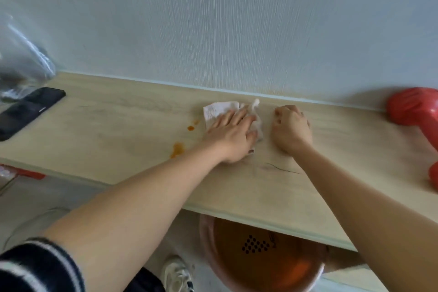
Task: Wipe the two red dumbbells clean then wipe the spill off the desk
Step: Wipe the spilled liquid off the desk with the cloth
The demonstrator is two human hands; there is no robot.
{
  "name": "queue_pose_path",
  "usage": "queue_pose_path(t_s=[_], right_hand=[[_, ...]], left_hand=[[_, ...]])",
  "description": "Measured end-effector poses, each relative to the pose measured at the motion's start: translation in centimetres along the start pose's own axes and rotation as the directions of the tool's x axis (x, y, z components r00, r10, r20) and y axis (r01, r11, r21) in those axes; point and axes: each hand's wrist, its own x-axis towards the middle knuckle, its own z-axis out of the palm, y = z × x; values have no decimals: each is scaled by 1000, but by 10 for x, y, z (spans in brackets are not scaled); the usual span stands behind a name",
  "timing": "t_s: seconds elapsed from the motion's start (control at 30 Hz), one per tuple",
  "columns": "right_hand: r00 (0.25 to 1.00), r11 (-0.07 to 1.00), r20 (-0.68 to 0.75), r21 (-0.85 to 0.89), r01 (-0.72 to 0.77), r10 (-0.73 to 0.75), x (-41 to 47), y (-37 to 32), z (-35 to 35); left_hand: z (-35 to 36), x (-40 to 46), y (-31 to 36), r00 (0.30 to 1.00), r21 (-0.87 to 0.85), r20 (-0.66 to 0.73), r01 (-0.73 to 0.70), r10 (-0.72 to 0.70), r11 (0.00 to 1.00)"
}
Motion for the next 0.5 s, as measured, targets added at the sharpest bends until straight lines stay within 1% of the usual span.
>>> queue_pose_path(t_s=[0.1, 0.17, 0.23, 0.3, 0.37, 0.5], right_hand=[[996, 996, -70, -76, 40, -45, -3, 4, 6], [995, 995, -85, -95, 41, -49, -4, 4, 7], [995, 993, -89, -110, 39, -49, -3, 3, 7], [996, 992, -82, -120, 35, -45, -4, 2, 6], [996, 991, -71, -129, 44, -54, -5, 2, 6], [997, 990, -60, -137, 37, -46, -7, -1, 7]], left_hand=[[-6, 38, -20, 995, -2, -66, 74, -74, 997], [-11, 56, -36, 988, 28, -87, 133, -131, 991], [-13, 62, -43, 985, 47, -86, 155, -150, 987], [-15, 54, -43, 985, 35, -97, 146, -142, 989], [-19, 37, -46, 979, 30, -122, 171, -166, 985], [-33, -10, -58, 961, 106, -56, 276, -272, 955]])
